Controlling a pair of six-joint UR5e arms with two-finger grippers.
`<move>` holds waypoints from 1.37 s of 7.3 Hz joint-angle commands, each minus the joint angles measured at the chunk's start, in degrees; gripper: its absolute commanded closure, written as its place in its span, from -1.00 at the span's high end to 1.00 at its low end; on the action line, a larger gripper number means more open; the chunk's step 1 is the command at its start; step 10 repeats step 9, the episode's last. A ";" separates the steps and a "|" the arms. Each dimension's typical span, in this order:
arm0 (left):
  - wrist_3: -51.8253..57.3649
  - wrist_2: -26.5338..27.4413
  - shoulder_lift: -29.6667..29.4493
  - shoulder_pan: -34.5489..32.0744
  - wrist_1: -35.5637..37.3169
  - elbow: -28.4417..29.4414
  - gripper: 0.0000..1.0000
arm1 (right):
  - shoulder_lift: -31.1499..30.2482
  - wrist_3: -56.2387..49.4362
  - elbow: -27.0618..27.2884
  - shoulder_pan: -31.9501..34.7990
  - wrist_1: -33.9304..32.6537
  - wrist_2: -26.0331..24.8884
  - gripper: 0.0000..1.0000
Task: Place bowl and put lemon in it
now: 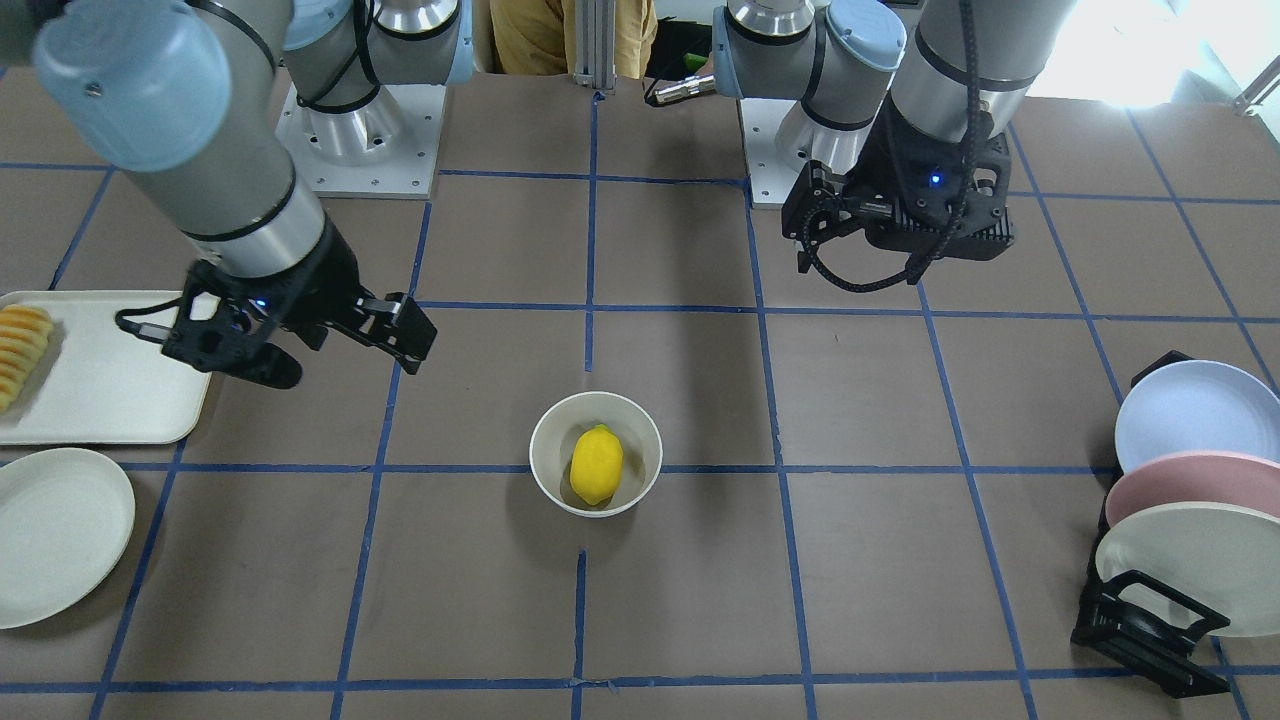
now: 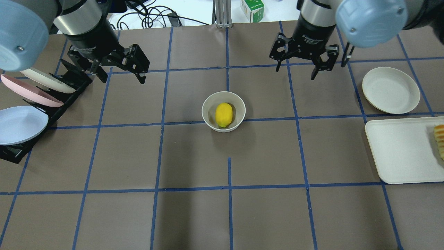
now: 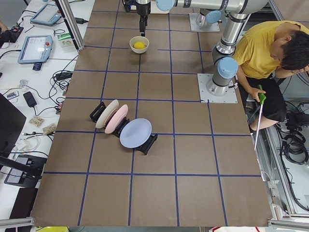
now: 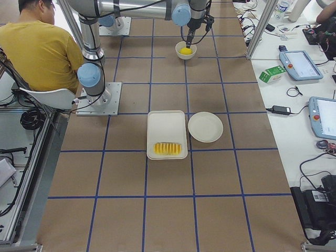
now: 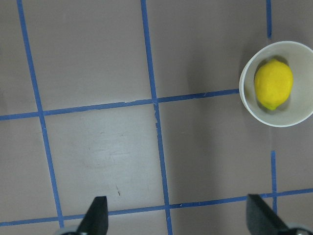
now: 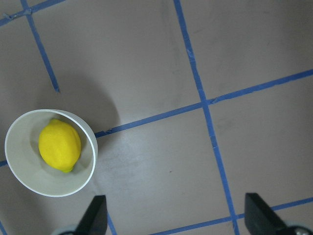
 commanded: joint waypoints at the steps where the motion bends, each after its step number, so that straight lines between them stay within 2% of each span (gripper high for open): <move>1: 0.02 0.00 0.01 -0.09 0.02 0.03 1.00 | -5.83 -4.58 2.24 -2.74 3.20 -0.40 1.00; 2: 0.02 0.00 0.01 -0.09 0.02 0.03 1.00 | -7.59 -8.16 2.95 -2.75 4.35 -0.40 1.00; 3: -0.06 0.00 0.01 -0.09 0.02 0.03 1.00 | -9.08 -8.72 3.13 -2.83 6.79 -3.53 1.00; 4: 0.02 0.00 0.01 0.00 0.02 0.03 1.00 | -10.05 -8.81 3.48 -2.84 9.26 -9.65 1.00; 5: 0.02 0.00 0.01 -0.09 0.02 0.03 1.00 | -10.50 -8.90 3.66 -2.66 10.67 -9.63 1.00; 6: 0.02 0.00 0.01 -0.09 0.02 0.03 1.00 | -11.37 -8.29 3.66 -2.40 10.51 -3.28 1.00; 7: 0.02 0.09 0.01 -0.09 0.02 -0.06 1.00 | -11.38 -8.11 3.58 -2.31 10.42 -1.47 1.00; 10: 0.02 0.09 -0.16 0.09 0.11 -0.06 1.00 | -11.73 -8.28 3.66 -2.31 10.77 -1.63 1.00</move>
